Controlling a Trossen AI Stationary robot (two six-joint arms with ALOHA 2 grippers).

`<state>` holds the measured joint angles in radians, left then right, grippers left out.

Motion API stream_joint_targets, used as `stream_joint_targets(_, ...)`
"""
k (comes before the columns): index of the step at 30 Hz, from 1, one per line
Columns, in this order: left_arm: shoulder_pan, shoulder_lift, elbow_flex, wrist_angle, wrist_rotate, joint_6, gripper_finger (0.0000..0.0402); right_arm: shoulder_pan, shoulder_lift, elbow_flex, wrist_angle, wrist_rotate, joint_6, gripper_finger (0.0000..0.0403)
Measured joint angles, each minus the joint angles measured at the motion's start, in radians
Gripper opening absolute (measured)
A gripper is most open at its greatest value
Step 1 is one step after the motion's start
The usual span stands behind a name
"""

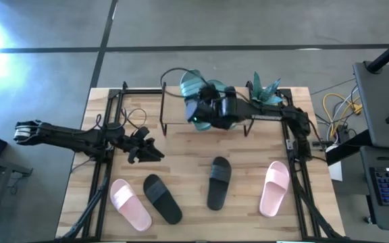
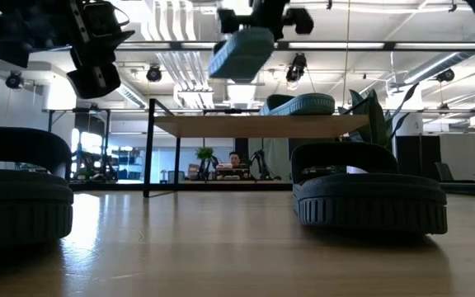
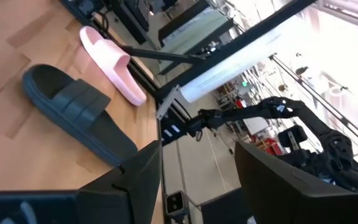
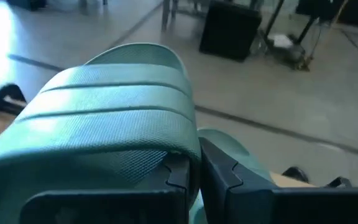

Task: Pick and place slides into the shelf
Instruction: Put the green slide on the shelf

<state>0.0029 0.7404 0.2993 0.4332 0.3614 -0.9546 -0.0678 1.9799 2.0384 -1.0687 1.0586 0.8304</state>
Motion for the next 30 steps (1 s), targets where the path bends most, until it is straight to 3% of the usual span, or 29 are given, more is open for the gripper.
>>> stream_joint_targets(4,0.0,0.019,-0.001,0.003,-0.004,0.016,0.0189,-0.063,0.052,-0.001,0.01,-0.151,0.005,0.0013)
stream_joint_targets(16,0.002,0.033,-0.003,0.007,-0.004,0.029,0.019,-0.103,0.147,-0.003,-0.001,-0.152,-0.014,0.0018)
stream_joint_targets(30,0.012,0.002,-0.005,0.006,-0.029,0.044,0.019,-0.094,0.14,0.053,-0.205,-0.223,-0.027,0.0145)
